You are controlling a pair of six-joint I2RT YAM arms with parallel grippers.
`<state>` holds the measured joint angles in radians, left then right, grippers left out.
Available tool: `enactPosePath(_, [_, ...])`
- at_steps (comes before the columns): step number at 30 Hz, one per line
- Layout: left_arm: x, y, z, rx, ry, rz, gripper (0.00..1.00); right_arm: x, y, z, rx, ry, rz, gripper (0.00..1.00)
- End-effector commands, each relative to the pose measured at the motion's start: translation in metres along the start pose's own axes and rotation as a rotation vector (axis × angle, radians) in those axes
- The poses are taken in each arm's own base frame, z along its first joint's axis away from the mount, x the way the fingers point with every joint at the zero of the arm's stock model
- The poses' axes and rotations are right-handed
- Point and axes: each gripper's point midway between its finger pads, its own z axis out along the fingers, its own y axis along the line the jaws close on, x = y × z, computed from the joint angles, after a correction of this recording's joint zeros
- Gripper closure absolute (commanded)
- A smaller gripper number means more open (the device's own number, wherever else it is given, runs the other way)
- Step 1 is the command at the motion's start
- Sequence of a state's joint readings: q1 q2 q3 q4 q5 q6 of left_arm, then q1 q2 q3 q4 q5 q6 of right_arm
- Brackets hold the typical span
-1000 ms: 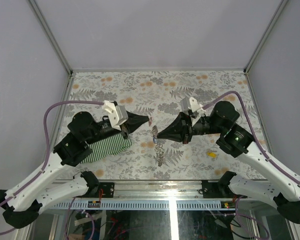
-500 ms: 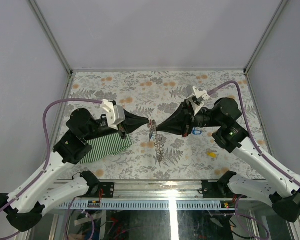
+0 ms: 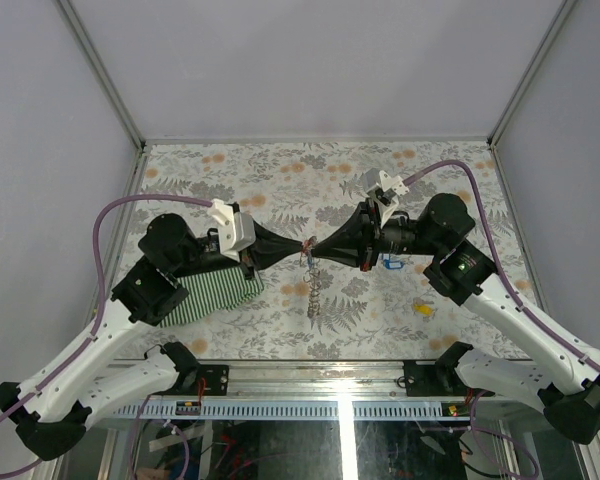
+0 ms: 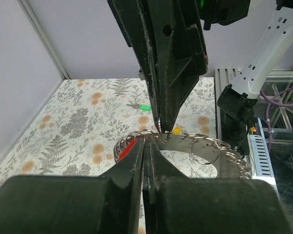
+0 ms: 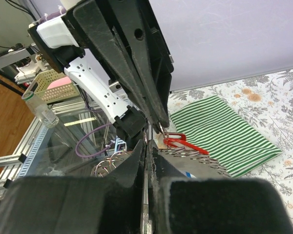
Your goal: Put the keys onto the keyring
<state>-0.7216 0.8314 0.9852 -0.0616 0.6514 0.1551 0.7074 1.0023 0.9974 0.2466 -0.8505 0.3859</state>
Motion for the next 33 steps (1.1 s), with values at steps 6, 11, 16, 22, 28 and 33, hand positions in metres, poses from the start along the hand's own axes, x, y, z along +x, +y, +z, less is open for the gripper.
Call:
enactPosePath(6, [-0.033, -0.006, -0.003, 0.031, -0.09, 0.067, 1.0, -0.032, -0.001, -0.001, 0.045, -0.082, -0.073, 1.0])
enactPosePath(11, [-0.033, -0.007, -0.004, 0.038, -0.093, 0.068, 1.0, -0.033, -0.002, -0.001, 0.051, -0.085, -0.071, 1.0])
enactPosePath(16, [-0.034, -0.008, -0.003, 0.044, -0.096, 0.068, 1.0, -0.031, -0.004, -0.001, 0.059, -0.082, -0.065, 1.0])
enactPosePath(22, [-0.034, -0.01, -0.003, 0.058, -0.095, 0.068, 1.0, -0.034, -0.005, -0.001, 0.069, -0.092, -0.067, 1.0])
enactPosePath(28, [-0.031, -0.011, -0.001, 0.074, -0.087, 0.06, 1.0, -0.042, -0.003, -0.003, 0.083, -0.123, -0.068, 1.0])
enactPosePath(33, [-0.03, -0.012, -0.001, 0.081, -0.086, 0.055, 1.0, -0.047, -0.003, -0.006, 0.102, -0.148, -0.064, 1.0])
